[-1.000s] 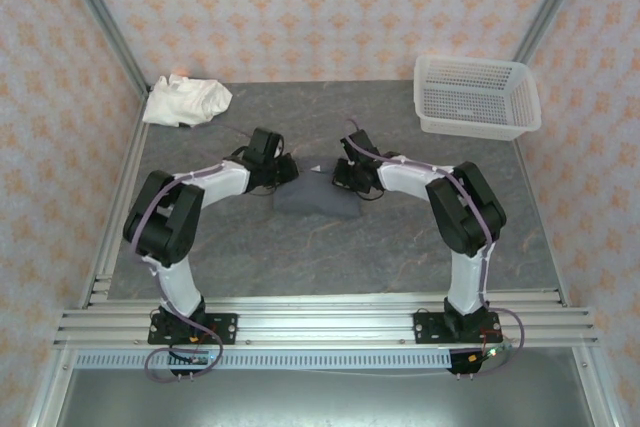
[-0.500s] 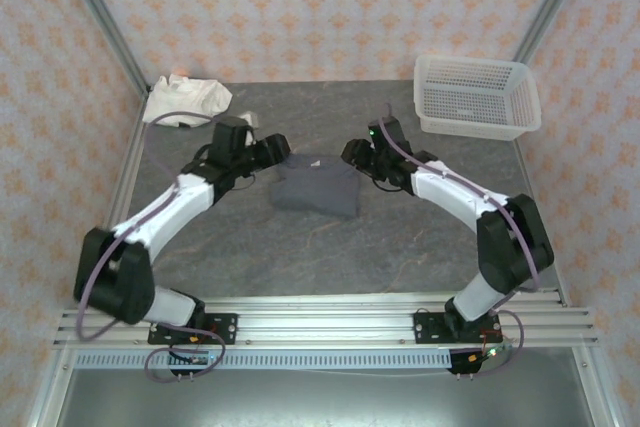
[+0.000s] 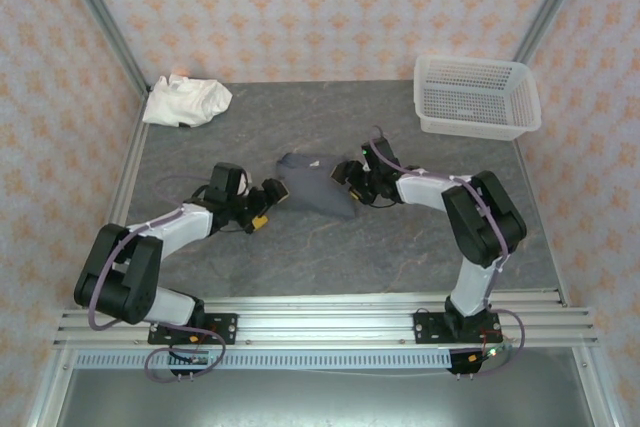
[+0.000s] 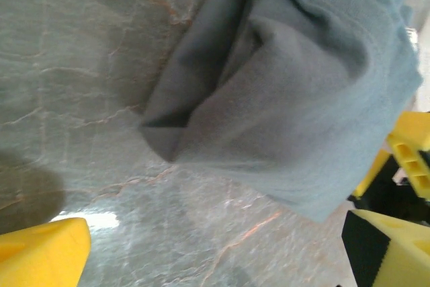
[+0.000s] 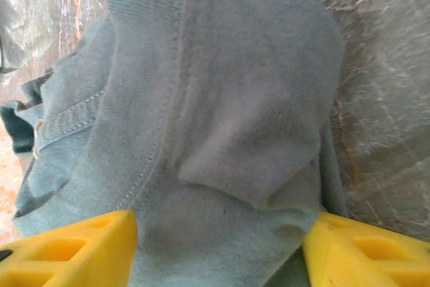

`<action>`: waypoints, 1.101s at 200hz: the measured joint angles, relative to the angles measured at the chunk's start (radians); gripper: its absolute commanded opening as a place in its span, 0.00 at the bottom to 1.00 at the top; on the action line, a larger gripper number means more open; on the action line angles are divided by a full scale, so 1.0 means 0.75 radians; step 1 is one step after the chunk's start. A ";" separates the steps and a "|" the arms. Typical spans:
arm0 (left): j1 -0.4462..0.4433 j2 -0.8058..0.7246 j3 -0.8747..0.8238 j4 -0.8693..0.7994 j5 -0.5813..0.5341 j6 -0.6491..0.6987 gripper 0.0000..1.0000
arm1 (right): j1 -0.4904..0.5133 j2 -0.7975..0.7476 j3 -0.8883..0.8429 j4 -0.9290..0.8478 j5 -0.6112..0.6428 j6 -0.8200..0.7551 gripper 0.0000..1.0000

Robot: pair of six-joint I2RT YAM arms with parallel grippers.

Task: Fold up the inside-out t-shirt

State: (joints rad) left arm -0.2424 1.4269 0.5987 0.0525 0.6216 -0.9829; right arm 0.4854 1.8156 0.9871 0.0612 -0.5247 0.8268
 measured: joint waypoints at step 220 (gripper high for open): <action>-0.047 0.237 -0.037 0.424 -0.244 -0.294 0.63 | 0.294 -0.018 0.020 0.220 0.053 0.330 0.56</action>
State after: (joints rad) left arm -0.2779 1.6047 0.5713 0.3706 0.4385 -1.2037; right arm 0.7063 1.8023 1.0023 0.2260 -0.4850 1.0744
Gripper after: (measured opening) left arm 0.656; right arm 0.561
